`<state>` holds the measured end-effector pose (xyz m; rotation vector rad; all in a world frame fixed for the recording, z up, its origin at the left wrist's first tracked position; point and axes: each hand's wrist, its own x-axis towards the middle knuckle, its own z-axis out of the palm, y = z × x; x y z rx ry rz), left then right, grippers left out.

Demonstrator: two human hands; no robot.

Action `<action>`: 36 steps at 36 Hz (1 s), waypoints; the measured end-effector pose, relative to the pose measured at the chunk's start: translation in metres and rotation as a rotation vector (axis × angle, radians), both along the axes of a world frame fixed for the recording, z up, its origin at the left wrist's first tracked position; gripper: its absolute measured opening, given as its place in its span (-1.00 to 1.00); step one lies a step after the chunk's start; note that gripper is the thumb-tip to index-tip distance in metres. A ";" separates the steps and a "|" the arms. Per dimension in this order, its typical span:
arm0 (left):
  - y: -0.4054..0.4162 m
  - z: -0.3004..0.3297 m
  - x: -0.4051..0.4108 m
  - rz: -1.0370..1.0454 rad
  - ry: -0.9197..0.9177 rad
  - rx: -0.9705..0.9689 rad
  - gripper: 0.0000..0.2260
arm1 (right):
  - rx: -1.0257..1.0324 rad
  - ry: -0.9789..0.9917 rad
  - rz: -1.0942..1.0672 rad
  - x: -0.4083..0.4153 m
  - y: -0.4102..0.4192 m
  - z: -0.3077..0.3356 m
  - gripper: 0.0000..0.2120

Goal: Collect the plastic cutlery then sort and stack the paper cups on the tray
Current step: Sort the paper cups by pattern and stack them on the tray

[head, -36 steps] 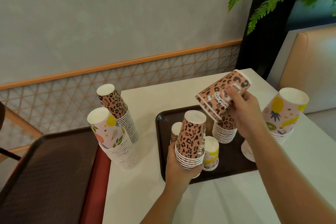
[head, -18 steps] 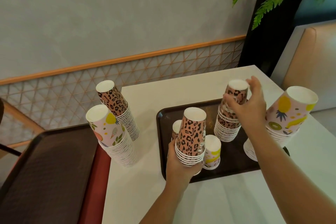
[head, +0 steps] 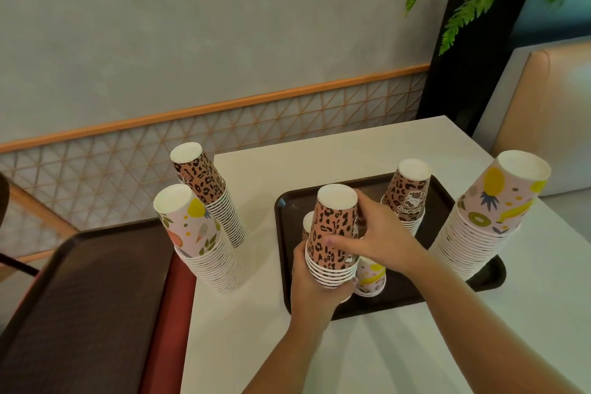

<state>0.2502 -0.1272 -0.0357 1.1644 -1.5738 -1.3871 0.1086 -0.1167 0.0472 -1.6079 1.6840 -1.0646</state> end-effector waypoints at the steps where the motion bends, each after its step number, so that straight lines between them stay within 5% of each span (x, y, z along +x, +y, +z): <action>1: 0.000 0.000 0.000 -0.004 -0.003 0.001 -0.11 | -0.009 -0.009 -0.016 0.000 0.001 0.000 -0.38; 25: -0.002 -0.005 -0.001 -0.018 -0.094 0.052 -0.11 | -0.323 -0.355 -0.537 -0.040 -0.008 0.036 -0.63; 36: -0.006 -0.008 -0.004 -0.024 -0.078 0.050 -0.22 | -0.415 0.057 -0.801 -0.075 -0.017 0.037 -0.40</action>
